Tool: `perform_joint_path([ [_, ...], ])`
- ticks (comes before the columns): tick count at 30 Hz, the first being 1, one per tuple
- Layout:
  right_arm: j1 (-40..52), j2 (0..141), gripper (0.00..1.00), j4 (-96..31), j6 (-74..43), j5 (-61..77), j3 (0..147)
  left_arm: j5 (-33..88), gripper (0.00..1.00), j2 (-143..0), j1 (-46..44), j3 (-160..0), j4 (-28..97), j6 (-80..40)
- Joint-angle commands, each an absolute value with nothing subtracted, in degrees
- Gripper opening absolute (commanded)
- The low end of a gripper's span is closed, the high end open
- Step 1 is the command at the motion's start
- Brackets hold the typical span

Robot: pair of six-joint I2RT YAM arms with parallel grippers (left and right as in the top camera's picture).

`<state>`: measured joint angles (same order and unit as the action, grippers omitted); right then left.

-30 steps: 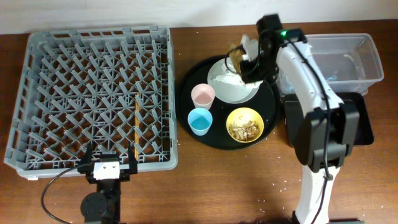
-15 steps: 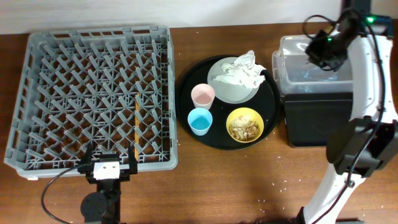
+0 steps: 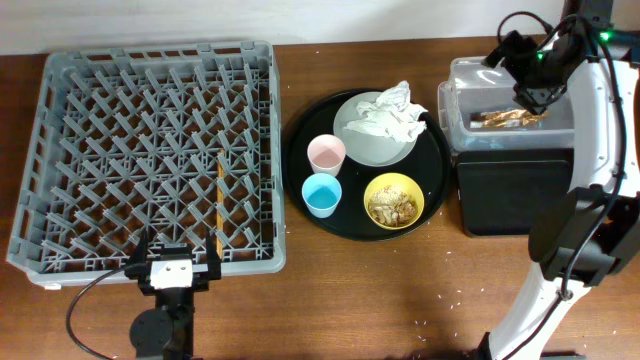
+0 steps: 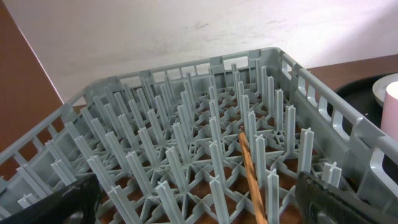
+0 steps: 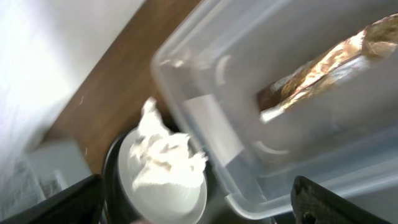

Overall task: Sort waste into correct bins and load items into the dishwasher rack
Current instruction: 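Carry the gold wrapper right and drop it into the clear bin, then return right gripper to the plate and grasp the crumpled tissue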

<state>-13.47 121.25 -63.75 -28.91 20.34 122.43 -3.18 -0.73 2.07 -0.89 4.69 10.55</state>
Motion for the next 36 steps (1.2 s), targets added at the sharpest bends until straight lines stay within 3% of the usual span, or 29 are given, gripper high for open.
perform_joint_path([
  [1, -8.7, 121.3, 0.90, -63.7, -15.7, 26.5, 123.0, -2.5, 0.99, -0.3, 2.5, -0.5, 4.6, 11.4],
  [12, 14.2, 124.7, 0.89, -61.6, -13.7, -8.4, 122.9, -2.5, 0.99, -0.3, 2.5, -0.5, 4.6, 11.4],
  [18, 15.0, 130.9, 0.82, -57.9, -10.2, -6.8, 122.9, -2.5, 0.99, -0.3, 2.5, -0.5, 4.6, 11.4],
  [32, 13.8, 141.8, 0.80, -57.3, -3.2, -3.2, 122.9, -2.5, 0.99, -0.3, 2.5, -0.5, 4.6, 11.4],
  [35, 13.7, 143.8, 0.75, -57.6, -3.2, -3.2, 122.9, -2.5, 0.99, -0.3, 2.5, -0.5, 4.6, 11.4],
  [36, 13.8, 144.3, 0.69, -57.8, -3.2, -3.2, 122.9, -2.5, 0.99, -0.3, 2.5, -0.5, 4.6, 11.4],
])
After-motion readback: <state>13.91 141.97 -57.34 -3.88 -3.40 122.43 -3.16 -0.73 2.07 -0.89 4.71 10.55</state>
